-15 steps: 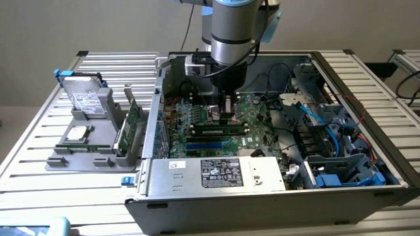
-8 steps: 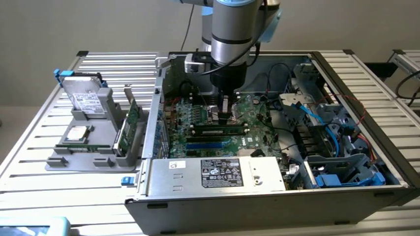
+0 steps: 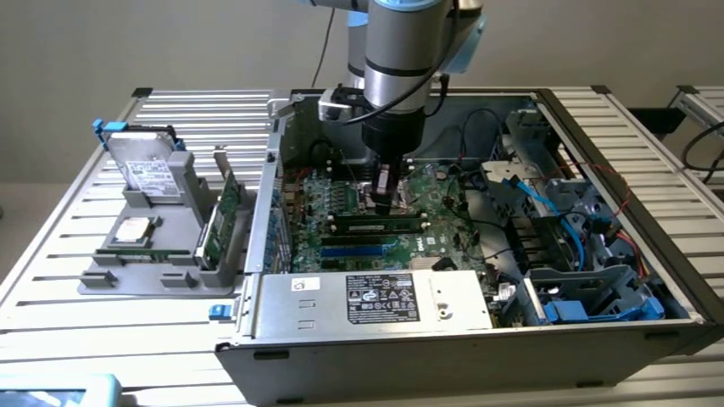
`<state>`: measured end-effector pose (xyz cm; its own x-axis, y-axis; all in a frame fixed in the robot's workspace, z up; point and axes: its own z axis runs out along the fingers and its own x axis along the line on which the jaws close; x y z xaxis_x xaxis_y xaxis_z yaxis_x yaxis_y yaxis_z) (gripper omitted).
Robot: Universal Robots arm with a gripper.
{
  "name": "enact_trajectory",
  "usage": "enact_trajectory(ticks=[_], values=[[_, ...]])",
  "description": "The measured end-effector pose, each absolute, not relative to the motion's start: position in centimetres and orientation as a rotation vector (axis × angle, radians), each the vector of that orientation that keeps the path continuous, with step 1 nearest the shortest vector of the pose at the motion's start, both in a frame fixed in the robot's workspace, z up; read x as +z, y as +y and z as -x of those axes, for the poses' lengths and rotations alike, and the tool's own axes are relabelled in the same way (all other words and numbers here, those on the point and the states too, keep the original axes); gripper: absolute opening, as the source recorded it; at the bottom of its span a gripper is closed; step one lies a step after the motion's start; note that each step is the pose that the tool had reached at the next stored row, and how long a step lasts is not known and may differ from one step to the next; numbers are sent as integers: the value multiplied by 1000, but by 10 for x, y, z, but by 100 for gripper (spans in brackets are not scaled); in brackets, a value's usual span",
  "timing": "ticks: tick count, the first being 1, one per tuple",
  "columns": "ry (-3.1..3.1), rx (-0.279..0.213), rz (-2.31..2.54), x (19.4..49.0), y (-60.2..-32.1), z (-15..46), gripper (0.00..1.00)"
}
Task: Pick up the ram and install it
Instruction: 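Press down the ram until it locks into place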
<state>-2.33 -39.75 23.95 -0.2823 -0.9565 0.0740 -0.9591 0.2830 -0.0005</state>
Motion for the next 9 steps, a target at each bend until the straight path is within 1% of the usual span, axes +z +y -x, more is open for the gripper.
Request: enact_trajectory(ticks=[9], values=[[-2572, 65, -1695, 240, -397, 23, 11]])
